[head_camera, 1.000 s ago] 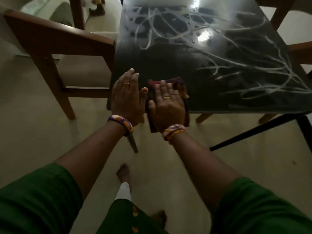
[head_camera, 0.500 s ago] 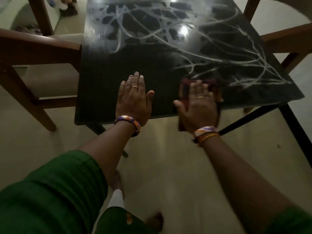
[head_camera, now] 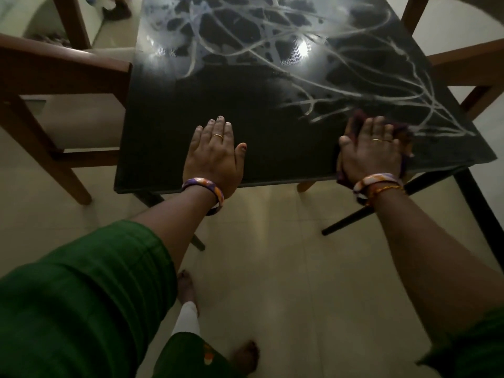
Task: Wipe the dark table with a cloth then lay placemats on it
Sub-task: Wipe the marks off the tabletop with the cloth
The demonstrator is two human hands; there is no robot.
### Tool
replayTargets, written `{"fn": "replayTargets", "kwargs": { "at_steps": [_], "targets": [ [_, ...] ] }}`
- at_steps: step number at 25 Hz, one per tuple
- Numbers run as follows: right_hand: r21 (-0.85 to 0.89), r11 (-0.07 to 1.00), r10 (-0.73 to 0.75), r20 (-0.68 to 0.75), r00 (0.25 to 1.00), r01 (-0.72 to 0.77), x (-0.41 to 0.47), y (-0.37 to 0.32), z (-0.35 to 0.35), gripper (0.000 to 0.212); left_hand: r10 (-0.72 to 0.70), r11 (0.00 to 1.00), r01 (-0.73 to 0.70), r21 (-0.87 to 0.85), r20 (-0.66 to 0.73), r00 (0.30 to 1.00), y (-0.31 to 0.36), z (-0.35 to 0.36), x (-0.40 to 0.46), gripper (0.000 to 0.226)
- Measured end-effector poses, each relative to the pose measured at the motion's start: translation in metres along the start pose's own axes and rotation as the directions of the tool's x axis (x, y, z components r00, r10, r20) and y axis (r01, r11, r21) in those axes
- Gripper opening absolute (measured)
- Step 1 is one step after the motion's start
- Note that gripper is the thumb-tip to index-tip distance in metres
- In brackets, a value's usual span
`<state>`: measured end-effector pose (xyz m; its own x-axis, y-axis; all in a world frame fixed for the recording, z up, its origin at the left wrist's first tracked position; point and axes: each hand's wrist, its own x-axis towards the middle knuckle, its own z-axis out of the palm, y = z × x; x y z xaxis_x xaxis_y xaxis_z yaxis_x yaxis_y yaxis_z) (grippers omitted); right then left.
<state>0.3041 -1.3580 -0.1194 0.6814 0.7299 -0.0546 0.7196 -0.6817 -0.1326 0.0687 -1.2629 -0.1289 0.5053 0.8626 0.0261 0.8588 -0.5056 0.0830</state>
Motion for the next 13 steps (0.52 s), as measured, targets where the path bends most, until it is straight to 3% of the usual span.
{"fn": "replayTargets", "kwargs": {
  "at_steps": [4,6,8,10,13],
  "targets": [
    [0.023,0.922,-0.386,0.047,0.921,0.385,-0.039,-0.103,0.024,0.066,0.004,1.000,-0.004,-0.014,0.006,1.000,0.001,-0.002,0.000,0.055],
    [0.014,0.895,-0.446,0.074,0.892,0.447,-0.030,-0.105,0.021,0.067,0.001,1.000,-0.001,-0.018,0.007,1.000,0.001,-0.003,0.000,0.055],
    [-0.021,0.935,-0.353,0.042,0.935,0.354,0.000,-0.066,0.013,0.067,-0.011,1.000,0.011,-0.001,0.009,1.000,0.001,-0.003,-0.001,0.055],
    [-0.014,0.987,-0.162,0.044,0.986,0.162,0.026,-0.013,0.001,0.066,-0.012,1.000,0.012,0.010,0.013,1.000,0.001,-0.003,0.000,0.055],
    [0.011,0.998,0.058,0.037,0.998,-0.058,0.033,0.022,-0.009,0.063,-0.006,1.000,0.006,0.007,0.015,1.000,0.002,-0.002,0.000,0.054]
  ]
}}
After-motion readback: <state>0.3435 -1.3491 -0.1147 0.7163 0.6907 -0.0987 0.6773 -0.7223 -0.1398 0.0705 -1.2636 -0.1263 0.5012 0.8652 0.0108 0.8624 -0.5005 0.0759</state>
